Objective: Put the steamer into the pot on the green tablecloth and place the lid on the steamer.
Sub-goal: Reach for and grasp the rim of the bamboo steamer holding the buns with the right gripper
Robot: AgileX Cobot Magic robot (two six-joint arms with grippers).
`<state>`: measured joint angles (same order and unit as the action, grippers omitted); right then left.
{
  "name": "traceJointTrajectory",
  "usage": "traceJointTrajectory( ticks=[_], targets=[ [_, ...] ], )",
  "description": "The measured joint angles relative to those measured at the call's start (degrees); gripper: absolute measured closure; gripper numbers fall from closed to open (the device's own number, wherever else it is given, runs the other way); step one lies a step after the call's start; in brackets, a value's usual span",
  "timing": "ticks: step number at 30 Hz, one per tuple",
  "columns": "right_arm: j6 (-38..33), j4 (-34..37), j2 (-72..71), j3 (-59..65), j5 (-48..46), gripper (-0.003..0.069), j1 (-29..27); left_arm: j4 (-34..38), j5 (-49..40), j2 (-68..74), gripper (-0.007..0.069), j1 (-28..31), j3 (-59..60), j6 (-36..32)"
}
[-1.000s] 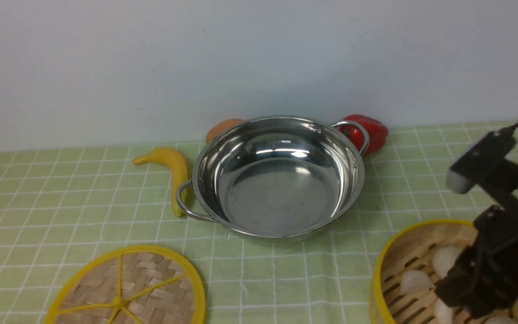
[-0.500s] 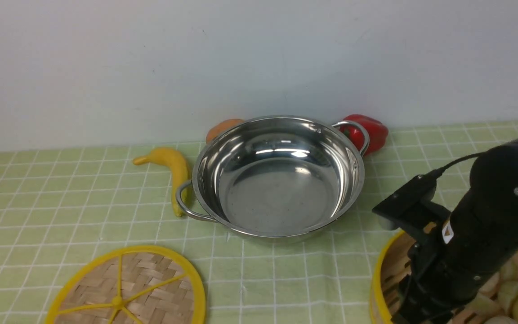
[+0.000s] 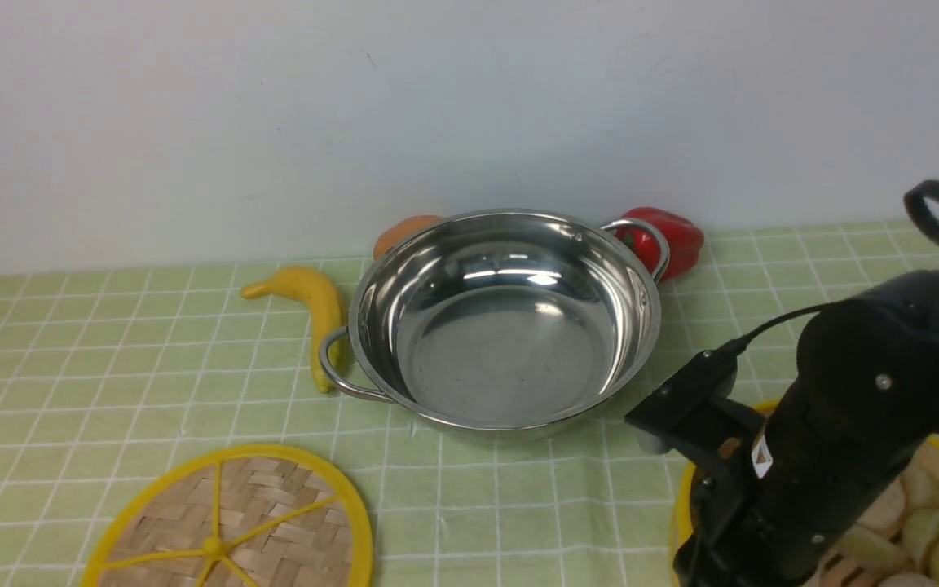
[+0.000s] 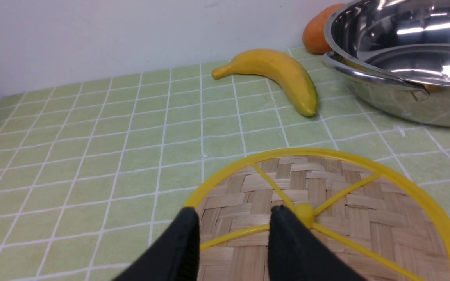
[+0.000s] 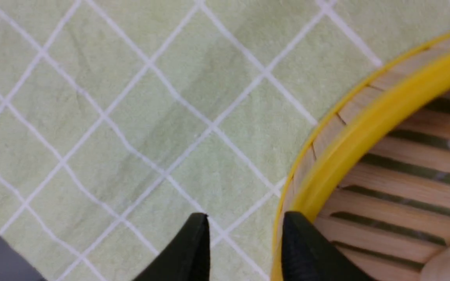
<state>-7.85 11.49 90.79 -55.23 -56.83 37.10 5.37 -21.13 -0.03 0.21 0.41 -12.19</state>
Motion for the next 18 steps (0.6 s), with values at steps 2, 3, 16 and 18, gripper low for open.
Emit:
traceJointTrajectory(
  ticks=[2, 3, 16, 18],
  targets=[
    [0.7, -1.6, 0.0, 0.0, 0.6, 0.0384, 0.1, 0.0, 0.0, 0.0, 0.0382, 0.0, 0.0, 0.0],
    [0.9, -1.8, 0.0, 0.0, 0.6, 0.0384, 0.1, 0.0, 0.0, 0.0, 0.0382, 0.0, 0.0, 0.0],
    [6.7, -4.8, 0.0, -0.1, 1.5, 0.0384, 0.1, 0.0, 0.0, 0.0, 0.0382, 0.0, 0.0, 0.0],
    [6.4, -4.6, 0.1, -0.1, 2.1, 0.0384, 0.1, 0.0, 0.0, 0.0, 0.0382, 0.0, 0.0, 0.0]
  ],
)
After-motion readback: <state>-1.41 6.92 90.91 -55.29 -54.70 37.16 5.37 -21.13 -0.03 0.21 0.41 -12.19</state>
